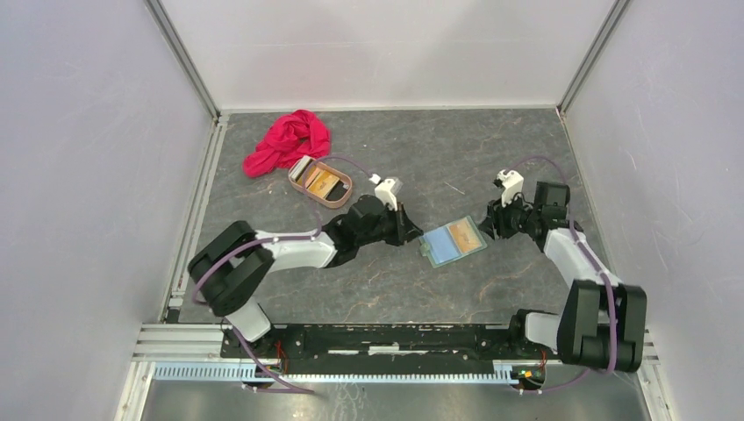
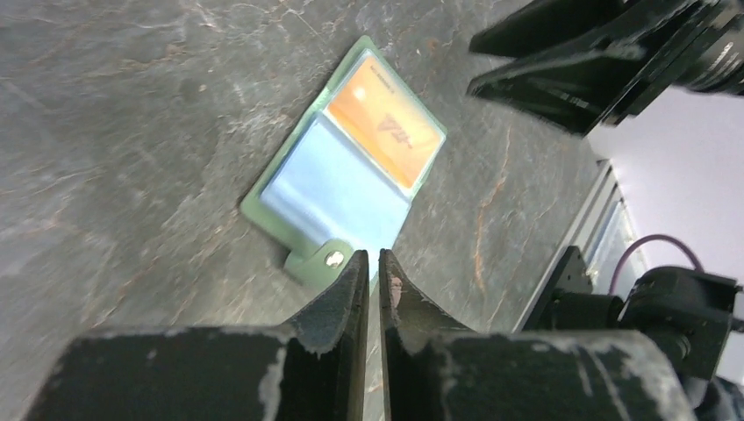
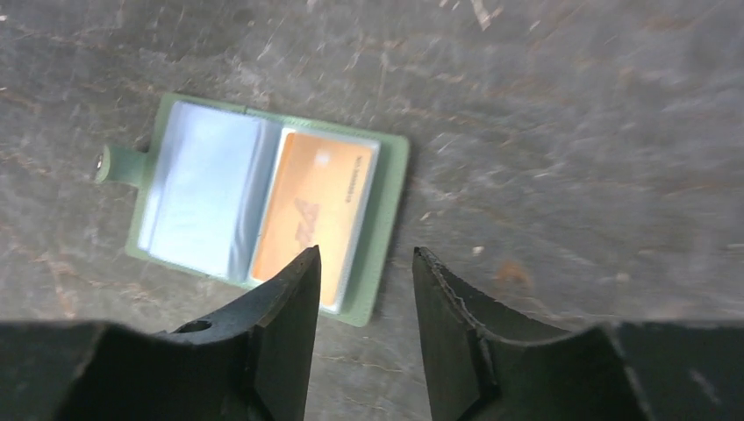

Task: Put the credit cards into the card holder
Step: Turn over the card slot in the card holder, then pick up the credit card from the storage box.

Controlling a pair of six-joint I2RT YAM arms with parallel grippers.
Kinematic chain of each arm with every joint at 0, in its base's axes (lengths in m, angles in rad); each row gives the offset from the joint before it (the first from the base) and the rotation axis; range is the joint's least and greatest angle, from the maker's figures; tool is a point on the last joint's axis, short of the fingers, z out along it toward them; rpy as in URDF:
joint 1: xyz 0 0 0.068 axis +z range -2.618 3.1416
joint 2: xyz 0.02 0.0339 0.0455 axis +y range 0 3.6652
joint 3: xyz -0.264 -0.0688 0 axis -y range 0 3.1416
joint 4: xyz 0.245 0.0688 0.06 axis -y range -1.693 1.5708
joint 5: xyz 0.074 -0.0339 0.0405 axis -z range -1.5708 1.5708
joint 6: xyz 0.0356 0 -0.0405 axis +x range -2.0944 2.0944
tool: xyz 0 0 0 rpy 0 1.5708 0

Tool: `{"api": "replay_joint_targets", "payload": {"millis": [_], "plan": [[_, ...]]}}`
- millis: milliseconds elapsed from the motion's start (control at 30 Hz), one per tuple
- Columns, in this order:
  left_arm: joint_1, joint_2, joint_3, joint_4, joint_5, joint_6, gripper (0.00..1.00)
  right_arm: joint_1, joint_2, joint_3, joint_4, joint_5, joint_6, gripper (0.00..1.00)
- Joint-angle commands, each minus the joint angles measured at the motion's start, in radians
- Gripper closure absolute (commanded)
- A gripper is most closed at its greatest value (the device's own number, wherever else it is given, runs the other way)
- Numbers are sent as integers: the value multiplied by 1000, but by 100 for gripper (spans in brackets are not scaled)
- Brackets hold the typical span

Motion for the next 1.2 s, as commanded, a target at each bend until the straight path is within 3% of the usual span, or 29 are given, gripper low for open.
{"api": "replay_joint_targets", "payload": {"millis": [0, 67, 133, 233, 300, 333, 500, 733, 967, 1167], "plan": [[-6, -205, -89, 27, -118, 130, 84, -3, -131, -34, 69, 21, -88, 50], [-6, -325, -144, 2, -183, 165, 80, 15, -161, -60, 94, -108, -111, 53], [-4, -429, -202, -21, -246, 188, 67, 60, -146, -80, 117, -153, -112, 67], [-1, -578, -305, -25, -348, 172, 31, 129, -53, -38, 52, -113, -142, 91], [6, -666, -381, -23, -386, 144, 4, 175, 10, -13, 18, -75, -144, 96], [9, -706, -412, -25, -396, 128, 1, 190, 32, -6, 11, -54, -142, 97], [18, -860, -493, -93, -418, 87, 0, 251, 101, -1, 9, 36, -142, 99], [18, -983, -552, -132, -451, 71, 0, 288, 138, 1, 5, 47, -140, 99], [20, -952, -494, -188, -456, 97, 1, 330, 138, 19, -18, -35, -156, 98], [82, -851, -361, -267, -380, 141, 2, 316, 2, 38, -47, -36, -208, 91]]}}
